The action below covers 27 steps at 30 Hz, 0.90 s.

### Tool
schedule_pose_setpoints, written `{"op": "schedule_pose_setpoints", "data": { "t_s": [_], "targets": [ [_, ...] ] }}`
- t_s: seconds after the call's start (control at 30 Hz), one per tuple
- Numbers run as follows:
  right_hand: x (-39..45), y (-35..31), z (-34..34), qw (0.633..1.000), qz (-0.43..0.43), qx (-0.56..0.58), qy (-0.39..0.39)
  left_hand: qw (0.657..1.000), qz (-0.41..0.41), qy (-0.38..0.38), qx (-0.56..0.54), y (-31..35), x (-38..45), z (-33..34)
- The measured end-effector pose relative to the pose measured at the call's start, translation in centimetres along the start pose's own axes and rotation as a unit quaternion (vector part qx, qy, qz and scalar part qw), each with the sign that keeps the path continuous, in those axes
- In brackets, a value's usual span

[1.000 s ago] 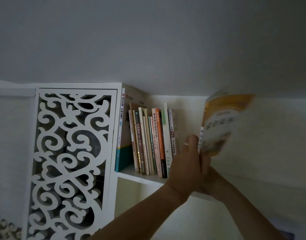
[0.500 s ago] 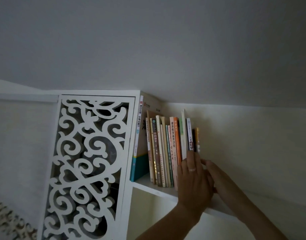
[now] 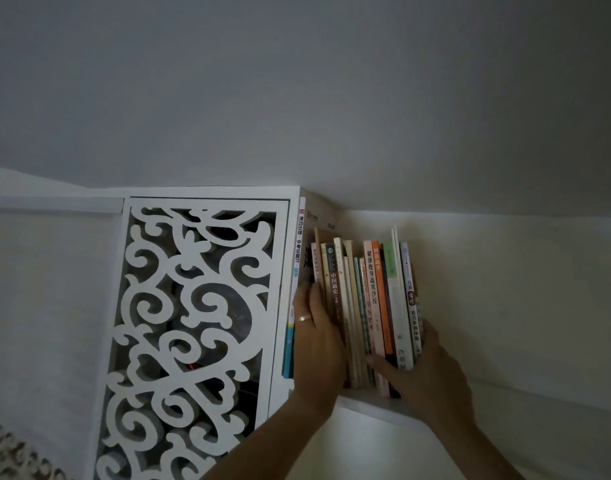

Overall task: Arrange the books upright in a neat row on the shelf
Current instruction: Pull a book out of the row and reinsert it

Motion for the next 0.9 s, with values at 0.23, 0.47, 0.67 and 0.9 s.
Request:
{"op": "schedule_pose_setpoints", "data": {
  "t_s": [0.23, 0.47, 0.67, 0.9],
  "targets": [
    [-0.6, -0.3, -0.9, 0.998, -0.001, 0.002, 0.055, 0.993, -0.033, -0.073, -0.088, -3.0, -1.5, 2.3],
    [-0.9, 0.0, -1.1, 0.996, -0.008, 0.021, 0.087, 0.989, 0.004, -0.115, -0.097, -2.2, -1.0, 2.4],
    [-0.8, -0.1, -0.7, 0.997, -0.008, 0.032, 0.075, 0.981, -0.076, -0.092, -0.154, -4.3, -1.4, 2.4],
    [-1.0, -0.1, -0.3, 0.996, -0.012, 0.044, 0.075, 0.994, -0.101, 0.012, -0.042, -2.8, -1.2, -0.3]
  ]
}}
Point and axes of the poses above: each hand's wrist, its own x-axis towards the middle knuckle, its own z-axis out of the palm, y = z × x, the point moved 10 cm from there along x, towards the middle knuckle, and after that the axes turned 6 degrees about z, right-handed, at the moved point
